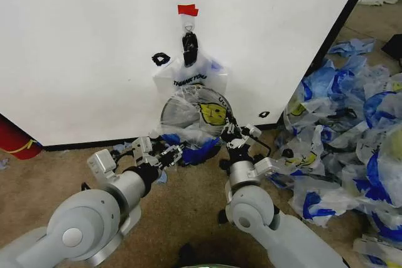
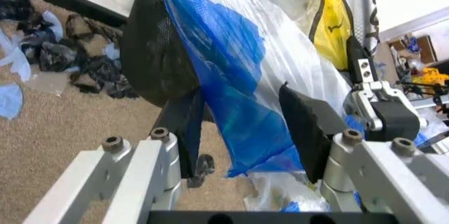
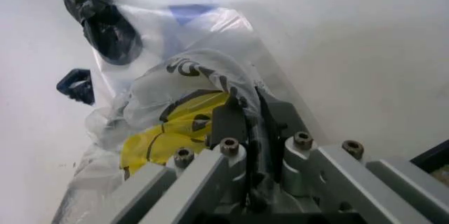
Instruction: Pick up the garbage bag from the wall and place it over the trash bin.
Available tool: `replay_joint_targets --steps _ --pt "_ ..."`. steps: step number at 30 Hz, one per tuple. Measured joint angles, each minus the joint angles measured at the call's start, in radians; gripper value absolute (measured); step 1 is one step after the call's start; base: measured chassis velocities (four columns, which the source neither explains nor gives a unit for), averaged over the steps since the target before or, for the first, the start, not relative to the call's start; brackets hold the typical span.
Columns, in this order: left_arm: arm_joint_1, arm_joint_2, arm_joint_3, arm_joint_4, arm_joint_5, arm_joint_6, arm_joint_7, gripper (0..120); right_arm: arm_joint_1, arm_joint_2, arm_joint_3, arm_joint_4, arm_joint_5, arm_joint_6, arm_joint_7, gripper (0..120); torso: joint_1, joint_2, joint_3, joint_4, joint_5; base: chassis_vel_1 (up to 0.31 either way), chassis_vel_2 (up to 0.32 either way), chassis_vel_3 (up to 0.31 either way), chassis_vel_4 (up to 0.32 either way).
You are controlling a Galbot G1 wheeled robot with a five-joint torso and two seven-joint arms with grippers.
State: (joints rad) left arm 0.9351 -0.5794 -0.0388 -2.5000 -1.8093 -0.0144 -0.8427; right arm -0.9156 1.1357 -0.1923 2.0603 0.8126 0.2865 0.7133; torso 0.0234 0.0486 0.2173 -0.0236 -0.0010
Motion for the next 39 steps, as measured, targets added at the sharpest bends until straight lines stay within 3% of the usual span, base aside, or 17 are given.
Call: replay_joint_targets --steps 13,25,39 --pt "-0.003 -0.005 0.007 0.0 0.006 0.0 0.005 42 0.001 -0.001 0.007 -0.008 -0.004 -0.002 0.003 1 0.0 0.0 0.0 0.0 0.0 0.0 0.0 0.0 0.0" --pt "-0.003 -0.02 0.022 0.0 0.007 0.001 0.006 1 0.008 0.004 0.007 -0.011 -0.004 -0.004 0.007 1 0.0 0.0 0.0 0.0 0.0 0.0 0.0 0.0 0.0" --pt "0.028 -0.038 0.049 0.0 0.026 0.003 0.009 0 0.008 0.019 0.026 0.0 0.015 -0.006 0.018 1 0.0 0.0 0.0 0.0 0.0 0.0 0.0 0.0 0.0"
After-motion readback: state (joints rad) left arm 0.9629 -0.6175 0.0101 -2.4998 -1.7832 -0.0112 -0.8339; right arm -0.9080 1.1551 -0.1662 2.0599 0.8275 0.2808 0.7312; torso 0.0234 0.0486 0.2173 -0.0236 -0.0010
